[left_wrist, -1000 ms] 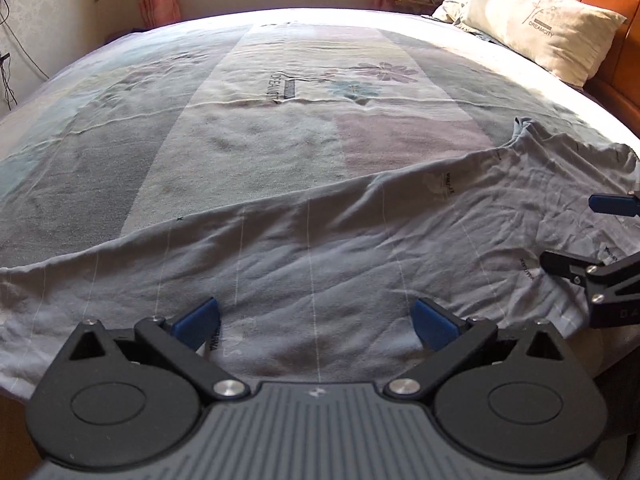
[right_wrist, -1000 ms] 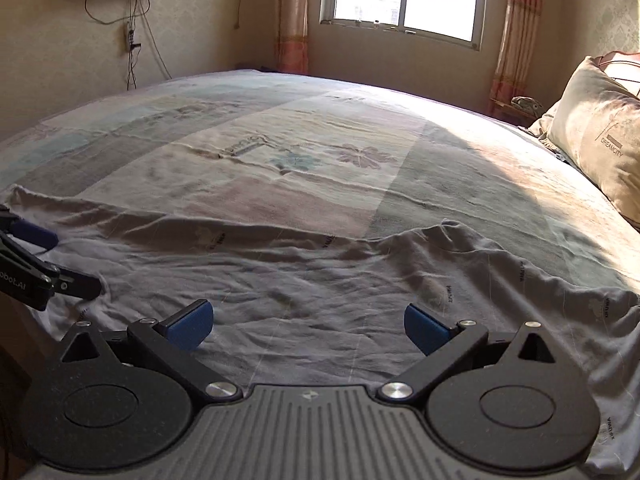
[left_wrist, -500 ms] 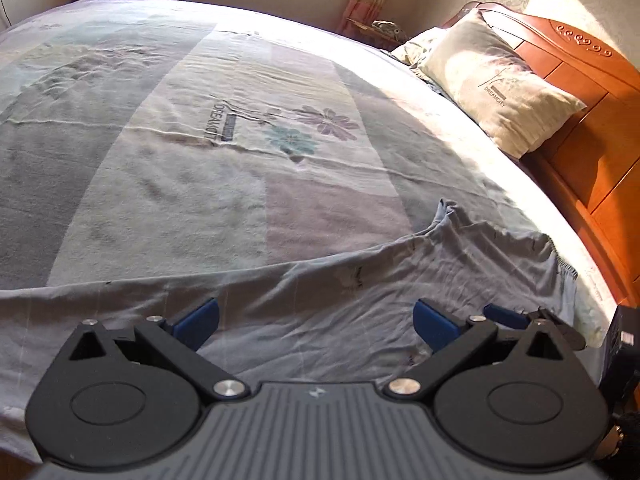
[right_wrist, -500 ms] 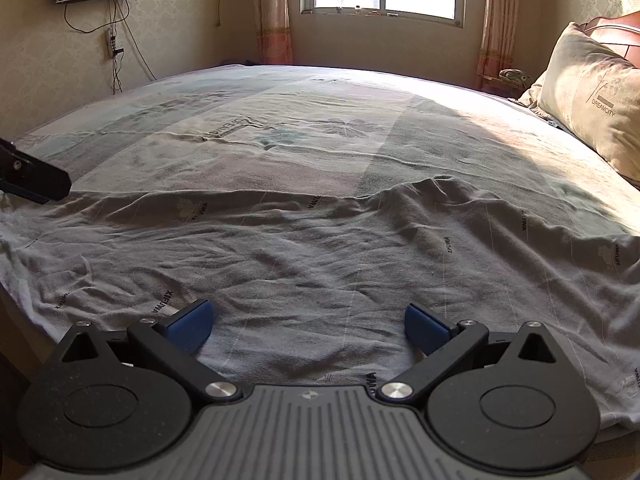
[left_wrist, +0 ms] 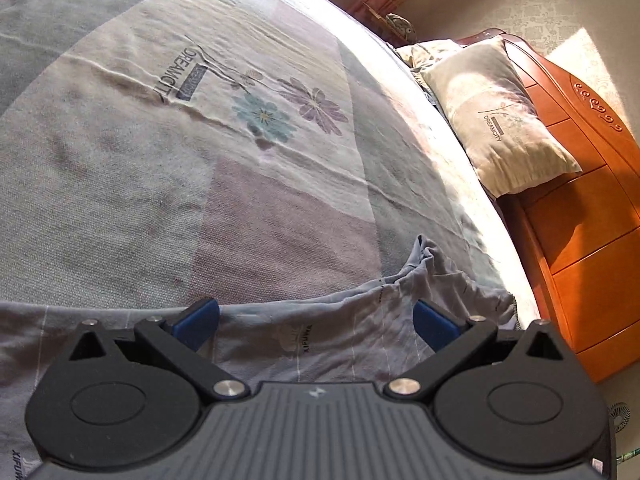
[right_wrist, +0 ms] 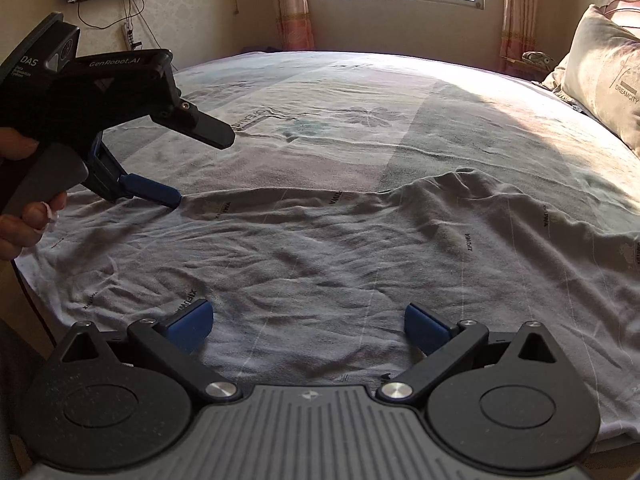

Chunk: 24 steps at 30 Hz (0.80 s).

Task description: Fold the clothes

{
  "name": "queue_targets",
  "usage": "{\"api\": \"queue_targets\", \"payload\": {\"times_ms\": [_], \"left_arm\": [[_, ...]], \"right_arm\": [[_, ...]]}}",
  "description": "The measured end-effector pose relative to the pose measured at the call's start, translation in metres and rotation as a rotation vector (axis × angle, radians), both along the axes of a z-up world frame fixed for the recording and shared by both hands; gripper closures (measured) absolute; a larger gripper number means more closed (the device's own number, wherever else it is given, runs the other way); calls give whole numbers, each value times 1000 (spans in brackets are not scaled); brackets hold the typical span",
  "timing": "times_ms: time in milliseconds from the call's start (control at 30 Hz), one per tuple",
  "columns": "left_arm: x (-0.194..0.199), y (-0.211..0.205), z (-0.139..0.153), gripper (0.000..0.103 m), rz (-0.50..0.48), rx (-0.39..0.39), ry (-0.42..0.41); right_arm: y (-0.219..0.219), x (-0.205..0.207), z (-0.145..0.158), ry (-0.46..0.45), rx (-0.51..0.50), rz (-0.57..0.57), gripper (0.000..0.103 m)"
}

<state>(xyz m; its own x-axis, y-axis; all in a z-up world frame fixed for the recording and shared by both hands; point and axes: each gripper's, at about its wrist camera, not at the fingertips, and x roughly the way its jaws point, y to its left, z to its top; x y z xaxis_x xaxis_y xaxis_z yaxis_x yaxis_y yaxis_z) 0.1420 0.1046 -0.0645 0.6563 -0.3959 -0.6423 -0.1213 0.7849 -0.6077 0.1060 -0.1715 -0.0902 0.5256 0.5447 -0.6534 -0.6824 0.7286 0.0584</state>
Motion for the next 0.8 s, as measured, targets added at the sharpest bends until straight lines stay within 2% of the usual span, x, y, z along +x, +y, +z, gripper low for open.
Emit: {"api": "queue_targets", "payload": {"times_ms": [133,233,300,367,433,567,700,800], "left_arm": [[15,-21,4,1,-89,-85,-13],[33,-31,-7,1,-100,-39,28],[40,-27,-15,1,-79,-49,41],[41,-23,-9,1,-52,-70,42],[38,-24,1,1,-47,-53,34],[33,-40,12,1,-115,-108,-8],[49,-57,-3,1,-139,-59,27],[58,-50,-13,1,-114,-111,48]], "right_arm": [[1,-4,-1,-12,-34,18,0],[2,-6,-2,-18,-52,28,0],[2,-5,-2,-14,-56,32,0],[3,-4,-1,-10,-60,35,0],[3,-5,-1,-11,-65,39,0],[3,-6,-2,-17,-70,44,0],[3,-7,-2,-17,-68,43,0],[3,-4,-2,-13,-68,46,0]]}}
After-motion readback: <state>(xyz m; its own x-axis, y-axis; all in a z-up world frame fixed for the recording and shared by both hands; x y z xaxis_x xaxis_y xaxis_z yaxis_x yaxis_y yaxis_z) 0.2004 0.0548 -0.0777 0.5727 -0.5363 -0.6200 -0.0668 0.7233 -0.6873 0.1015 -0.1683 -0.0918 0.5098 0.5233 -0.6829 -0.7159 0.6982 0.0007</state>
